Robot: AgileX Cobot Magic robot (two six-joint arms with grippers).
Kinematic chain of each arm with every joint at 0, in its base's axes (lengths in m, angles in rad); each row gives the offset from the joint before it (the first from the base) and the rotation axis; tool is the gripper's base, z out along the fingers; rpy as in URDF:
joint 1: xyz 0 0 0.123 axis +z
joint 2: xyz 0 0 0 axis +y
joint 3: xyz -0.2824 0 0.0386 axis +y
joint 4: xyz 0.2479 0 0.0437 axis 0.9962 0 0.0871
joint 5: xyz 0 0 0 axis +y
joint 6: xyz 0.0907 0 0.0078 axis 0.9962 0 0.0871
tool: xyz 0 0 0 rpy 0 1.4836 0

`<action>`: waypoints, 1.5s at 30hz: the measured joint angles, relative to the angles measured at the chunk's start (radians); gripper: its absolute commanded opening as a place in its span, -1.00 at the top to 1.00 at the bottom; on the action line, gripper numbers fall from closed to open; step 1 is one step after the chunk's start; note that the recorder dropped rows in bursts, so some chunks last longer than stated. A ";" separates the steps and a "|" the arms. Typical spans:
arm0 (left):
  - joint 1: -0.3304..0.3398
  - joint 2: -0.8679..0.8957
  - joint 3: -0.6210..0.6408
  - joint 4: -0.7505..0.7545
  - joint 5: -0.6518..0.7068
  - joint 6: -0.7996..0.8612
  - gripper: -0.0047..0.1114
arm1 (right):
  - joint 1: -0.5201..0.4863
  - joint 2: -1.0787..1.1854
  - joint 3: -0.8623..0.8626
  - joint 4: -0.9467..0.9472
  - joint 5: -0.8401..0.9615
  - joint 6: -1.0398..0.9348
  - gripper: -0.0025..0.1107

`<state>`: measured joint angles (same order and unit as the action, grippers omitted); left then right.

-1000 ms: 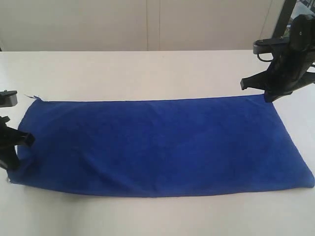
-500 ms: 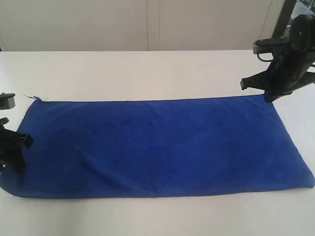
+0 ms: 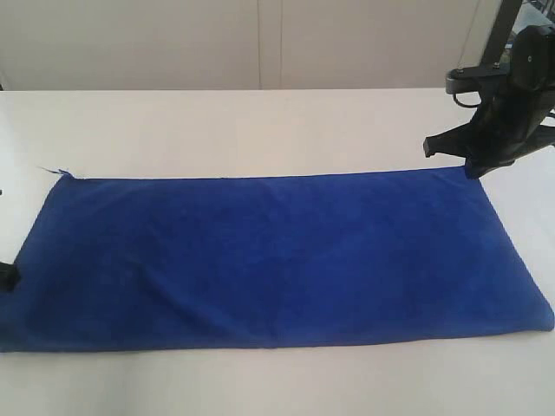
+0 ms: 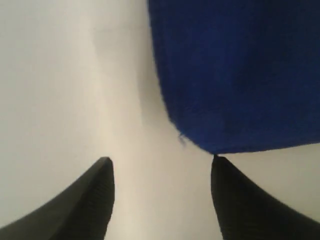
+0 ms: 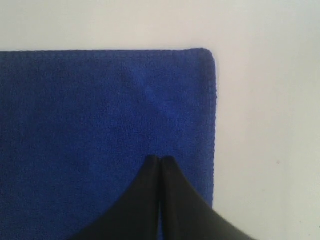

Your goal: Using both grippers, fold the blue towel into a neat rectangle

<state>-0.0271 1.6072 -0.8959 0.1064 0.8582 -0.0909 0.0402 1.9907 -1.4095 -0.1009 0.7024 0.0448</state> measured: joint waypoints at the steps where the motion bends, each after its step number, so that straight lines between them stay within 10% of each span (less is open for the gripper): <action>1: 0.000 0.000 0.000 -0.052 -0.021 0.025 0.13 | 0.000 0.000 0.000 0.000 -0.002 0.000 0.96; 7: 0.000 0.000 0.000 -0.144 -0.087 0.091 0.92 | 0.000 0.000 0.000 0.000 -0.001 0.000 0.96; 45: 0.000 -0.012 0.033 -0.116 -0.221 0.178 0.92 | -0.002 -0.111 0.000 0.000 0.073 -0.006 0.96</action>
<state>-0.0271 1.5955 -0.8631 -0.0096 0.6374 0.0873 0.0381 1.8798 -1.4095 -0.1009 0.7754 0.0386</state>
